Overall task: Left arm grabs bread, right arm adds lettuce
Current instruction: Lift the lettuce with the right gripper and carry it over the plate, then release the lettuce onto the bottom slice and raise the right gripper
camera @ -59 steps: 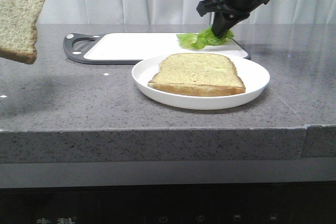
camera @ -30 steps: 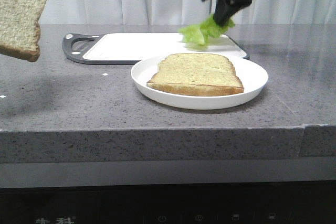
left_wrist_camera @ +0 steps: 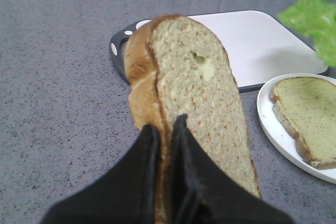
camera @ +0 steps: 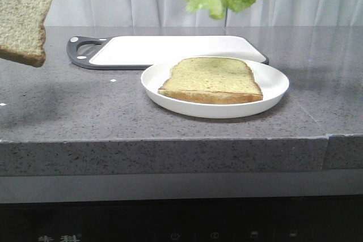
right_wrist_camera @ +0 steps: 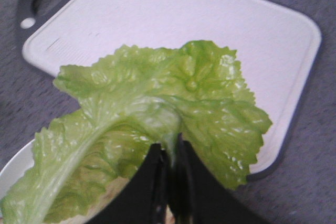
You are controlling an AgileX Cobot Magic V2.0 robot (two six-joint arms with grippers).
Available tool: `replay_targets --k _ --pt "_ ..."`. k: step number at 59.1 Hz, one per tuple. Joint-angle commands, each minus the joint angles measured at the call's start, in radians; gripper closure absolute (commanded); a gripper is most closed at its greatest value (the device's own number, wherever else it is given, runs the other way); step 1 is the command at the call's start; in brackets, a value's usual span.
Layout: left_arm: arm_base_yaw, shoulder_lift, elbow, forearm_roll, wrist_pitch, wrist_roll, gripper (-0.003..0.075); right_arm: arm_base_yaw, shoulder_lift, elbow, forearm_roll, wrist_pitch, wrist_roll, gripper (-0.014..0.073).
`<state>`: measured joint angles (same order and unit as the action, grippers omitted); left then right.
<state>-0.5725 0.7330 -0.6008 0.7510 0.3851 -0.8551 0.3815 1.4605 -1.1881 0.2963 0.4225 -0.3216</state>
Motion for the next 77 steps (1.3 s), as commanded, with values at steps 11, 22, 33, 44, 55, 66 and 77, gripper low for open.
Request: replay_targets --k 11,22,33,44,55,66,77 --pt "-0.004 -0.008 -0.028 0.012 -0.061 -0.011 0.0741 0.091 -0.109 0.223 0.019 -0.220 -0.009 0.0655" --pt "-0.004 -0.008 -0.028 0.012 -0.061 -0.011 0.0741 0.094 -0.067 0.239 0.047 -0.223 -0.009 0.0650" --pt "-0.004 -0.008 -0.028 0.012 -0.059 -0.011 0.0741 0.094 -0.067 0.239 0.048 -0.231 -0.009 0.0514" --pt "-0.004 -0.008 -0.028 0.012 -0.059 -0.011 0.0741 0.094 -0.072 0.238 0.048 -0.236 -0.009 0.0278" --pt "-0.004 -0.008 -0.028 0.012 -0.059 -0.011 0.0741 0.094 -0.103 0.236 0.049 -0.248 -0.009 0.0144" --pt "-0.004 -0.008 -0.028 0.012 -0.059 -0.011 0.0741 0.094 -0.179 0.236 0.049 -0.249 -0.009 0.0140" --pt "-0.004 -0.008 -0.028 0.012 -0.055 -0.011 0.0741 0.094 -0.311 0.249 0.049 -0.213 -0.009 0.0208"
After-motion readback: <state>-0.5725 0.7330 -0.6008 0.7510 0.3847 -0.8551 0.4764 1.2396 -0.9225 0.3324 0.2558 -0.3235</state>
